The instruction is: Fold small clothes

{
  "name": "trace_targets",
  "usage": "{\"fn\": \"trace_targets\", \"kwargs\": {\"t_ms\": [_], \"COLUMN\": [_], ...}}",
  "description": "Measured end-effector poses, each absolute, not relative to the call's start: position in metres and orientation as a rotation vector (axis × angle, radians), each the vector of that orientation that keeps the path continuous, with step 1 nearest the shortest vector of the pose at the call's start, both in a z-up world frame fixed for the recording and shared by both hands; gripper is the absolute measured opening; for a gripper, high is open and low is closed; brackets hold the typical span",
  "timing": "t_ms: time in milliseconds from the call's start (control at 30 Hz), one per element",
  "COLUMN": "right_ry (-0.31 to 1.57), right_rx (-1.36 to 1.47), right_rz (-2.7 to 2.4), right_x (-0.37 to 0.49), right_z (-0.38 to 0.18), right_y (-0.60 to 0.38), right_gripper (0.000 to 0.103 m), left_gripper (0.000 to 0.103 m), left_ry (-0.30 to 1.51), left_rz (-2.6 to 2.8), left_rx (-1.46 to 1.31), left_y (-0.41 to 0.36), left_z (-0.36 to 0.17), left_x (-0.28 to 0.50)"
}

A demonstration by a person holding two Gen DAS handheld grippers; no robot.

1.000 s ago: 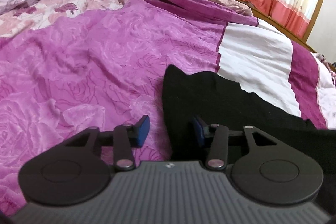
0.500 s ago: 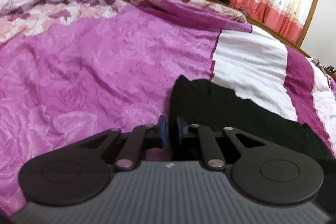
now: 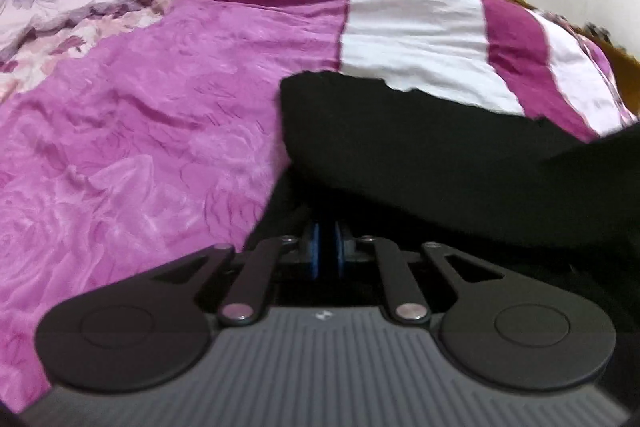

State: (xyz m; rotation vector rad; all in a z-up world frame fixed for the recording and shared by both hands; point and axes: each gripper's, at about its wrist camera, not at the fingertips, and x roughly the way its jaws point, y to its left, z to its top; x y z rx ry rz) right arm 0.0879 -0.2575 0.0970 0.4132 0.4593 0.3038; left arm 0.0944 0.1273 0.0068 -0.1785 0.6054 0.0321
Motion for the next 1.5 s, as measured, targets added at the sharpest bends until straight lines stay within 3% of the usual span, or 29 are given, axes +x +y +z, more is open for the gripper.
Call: {"fn": "trace_targets", "kwargs": {"t_ms": [133, 367, 533, 867, 1100, 1267, 1367, 1500], "right_ry": [0.426, 0.446, 0.531, 0.66, 0.651, 0.62, 0.584, 0.594], "right_rx": [0.411, 0.448, 0.409, 0.333, 0.31, 0.291, 0.275, 0.246], "right_rz": [0.291, 0.205, 0.125, 0.096, 0.09, 0.135, 0.149, 0.139], "right_x": [0.087, 0.083, 0.086, 0.106, 0.113, 0.116, 0.116, 0.112], "right_z": [0.106, 0.102, 0.086, 0.044, 0.044, 0.056, 0.069, 0.071], "right_y": [-0.257, -0.283, -0.293, -0.28, -0.275, -0.267, -0.263, -0.264], "right_gripper": [0.01, 0.01, 0.009, 0.01, 0.01, 0.01, 0.01, 0.01], "left_gripper": [0.003, 0.004, 0.003, 0.003, 0.003, 0.003, 0.003, 0.003], "left_ry": [0.584, 0.511, 0.535, 0.371, 0.594, 0.557, 0.582, 0.576], "left_rz": [0.129, 0.325, 0.375, 0.163, 0.117, 0.337, 0.356, 0.343], "left_rx": [-0.277, -0.275, -0.477, -0.349, -0.252, -0.215, -0.389, -0.385], "left_y": [0.139, 0.139, 0.175, 0.135, 0.113, 0.118, 0.147, 0.145], "left_z": [0.0, 0.007, 0.0, 0.04, 0.008, 0.008, 0.0, 0.002], "left_x": [0.114, 0.1, 0.099, 0.08, 0.125, 0.122, 0.124, 0.122]}}
